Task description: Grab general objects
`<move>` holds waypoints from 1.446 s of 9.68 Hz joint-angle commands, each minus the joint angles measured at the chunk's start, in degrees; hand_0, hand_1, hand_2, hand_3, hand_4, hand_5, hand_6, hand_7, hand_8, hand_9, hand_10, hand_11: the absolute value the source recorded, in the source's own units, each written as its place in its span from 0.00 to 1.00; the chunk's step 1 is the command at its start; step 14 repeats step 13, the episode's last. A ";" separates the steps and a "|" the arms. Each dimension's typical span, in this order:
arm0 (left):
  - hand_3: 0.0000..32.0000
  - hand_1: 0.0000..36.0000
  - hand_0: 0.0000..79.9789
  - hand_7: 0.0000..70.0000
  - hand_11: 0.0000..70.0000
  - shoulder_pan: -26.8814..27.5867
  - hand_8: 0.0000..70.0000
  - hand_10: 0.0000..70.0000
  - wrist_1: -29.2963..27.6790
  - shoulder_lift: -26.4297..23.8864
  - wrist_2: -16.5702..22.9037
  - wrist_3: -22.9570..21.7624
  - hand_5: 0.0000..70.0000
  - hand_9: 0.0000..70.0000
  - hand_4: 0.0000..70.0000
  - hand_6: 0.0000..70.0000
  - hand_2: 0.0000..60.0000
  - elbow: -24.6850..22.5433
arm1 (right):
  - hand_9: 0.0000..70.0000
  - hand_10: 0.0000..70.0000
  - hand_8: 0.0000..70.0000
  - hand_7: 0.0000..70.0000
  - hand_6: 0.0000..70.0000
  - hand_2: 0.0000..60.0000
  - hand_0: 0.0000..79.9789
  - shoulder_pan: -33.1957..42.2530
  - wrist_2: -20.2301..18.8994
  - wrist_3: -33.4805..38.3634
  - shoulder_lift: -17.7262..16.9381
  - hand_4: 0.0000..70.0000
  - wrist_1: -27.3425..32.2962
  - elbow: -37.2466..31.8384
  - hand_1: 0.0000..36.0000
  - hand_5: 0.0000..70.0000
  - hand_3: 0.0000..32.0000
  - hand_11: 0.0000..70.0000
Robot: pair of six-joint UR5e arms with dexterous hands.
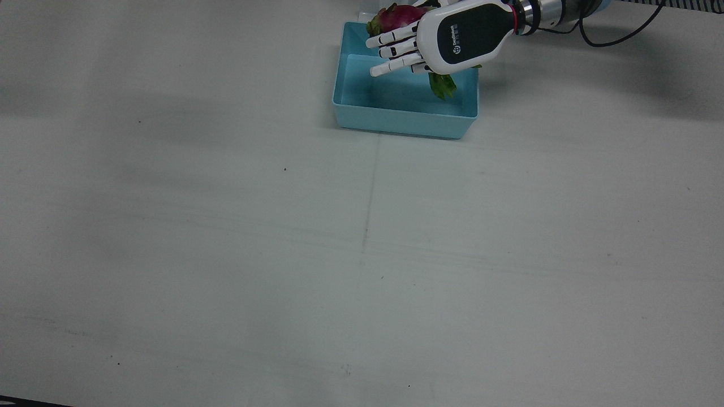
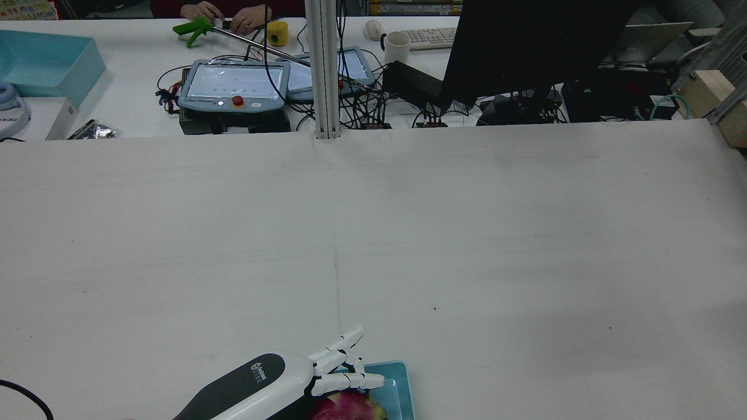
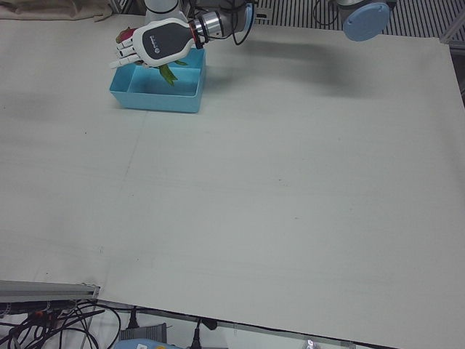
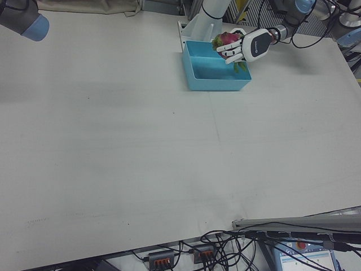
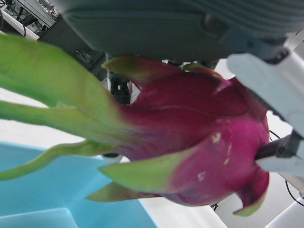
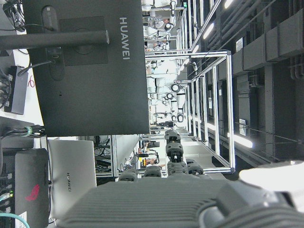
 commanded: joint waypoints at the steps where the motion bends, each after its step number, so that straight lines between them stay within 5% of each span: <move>1: 0.74 0.27 0.59 0.04 0.00 1.13 0.03 0.00 2.44 -2.80 0.12 0.26 0.00 0.00 0.00 0.00 0.00 0.25 | 0.00 0.00 0.00 0.00 0.00 0.00 0.00 -0.01 0.00 0.00 0.00 0.00 0.00 0.00 0.00 0.00 0.00 0.00; 3: 0.89 0.28 0.59 0.04 0.00 1.04 0.02 0.00 2.70 -2.80 0.03 0.26 0.00 0.00 0.00 0.00 0.00 0.60 | 0.00 0.00 0.00 0.00 0.00 0.00 0.00 -0.01 0.00 0.00 0.00 0.00 0.00 -0.09 0.00 0.00 0.00 0.00; 4: 0.74 0.20 0.58 0.05 0.00 0.52 0.02 0.00 3.49 -2.89 -0.06 0.26 0.00 0.00 0.00 0.00 0.00 0.52 | 0.00 0.00 0.00 0.00 0.00 0.00 0.00 -0.01 0.00 0.00 0.00 0.00 0.00 0.00 0.00 0.00 0.00 0.00; 6: 0.00 0.06 0.51 0.20 0.08 -3.32 0.07 0.05 6.81 -3.24 0.03 -1.14 0.00 0.02 0.00 0.00 0.00 0.16 | 0.00 0.00 0.00 0.00 0.00 0.00 0.00 -0.01 0.00 0.00 0.00 0.00 0.00 0.00 0.00 0.00 0.00 0.00; 7: 0.00 0.00 0.39 0.30 0.23 -8.75 0.12 0.16 7.36 -3.16 0.03 -5.50 0.00 0.04 0.15 0.02 0.00 0.77 | 0.00 0.00 0.00 0.00 0.00 0.00 0.00 0.08 0.00 0.00 0.00 0.00 0.00 -0.09 0.00 0.00 0.00 0.00; 8: 0.00 0.00 0.31 0.36 0.29 -15.33 0.17 0.21 9.28 -3.16 -0.06 -13.02 0.06 0.05 0.09 0.10 0.00 0.78 | 0.00 0.00 0.00 0.00 0.00 0.00 0.00 -0.01 0.00 0.00 0.00 0.00 0.00 0.00 0.00 0.00 0.00 0.00; 11: 0.00 0.00 0.46 0.40 0.38 -28.89 0.20 0.27 12.29 -3.24 0.21 -27.63 0.24 0.06 0.02 0.26 0.00 3.74 | 0.00 0.00 0.00 0.00 0.00 0.00 0.00 -0.01 0.00 0.00 0.00 0.00 0.00 -0.09 0.00 0.00 0.00 0.00; 13: 0.00 0.00 0.46 0.36 0.41 -34.17 0.19 0.29 8.71 -2.11 0.21 -39.94 0.18 0.05 0.00 0.25 0.00 9.81 | 0.00 0.00 0.00 0.00 0.00 0.00 0.00 -0.01 0.00 0.00 0.00 0.00 0.00 -0.09 0.00 0.00 0.00 0.00; 14: 0.00 0.00 0.46 0.36 0.41 -34.17 0.19 0.29 8.71 -2.11 0.21 -39.94 0.18 0.05 0.00 0.25 0.00 9.81 | 0.00 0.00 0.00 0.00 0.00 0.00 0.00 -0.01 0.00 0.00 0.00 0.00 0.00 -0.09 0.00 0.00 0.00 0.00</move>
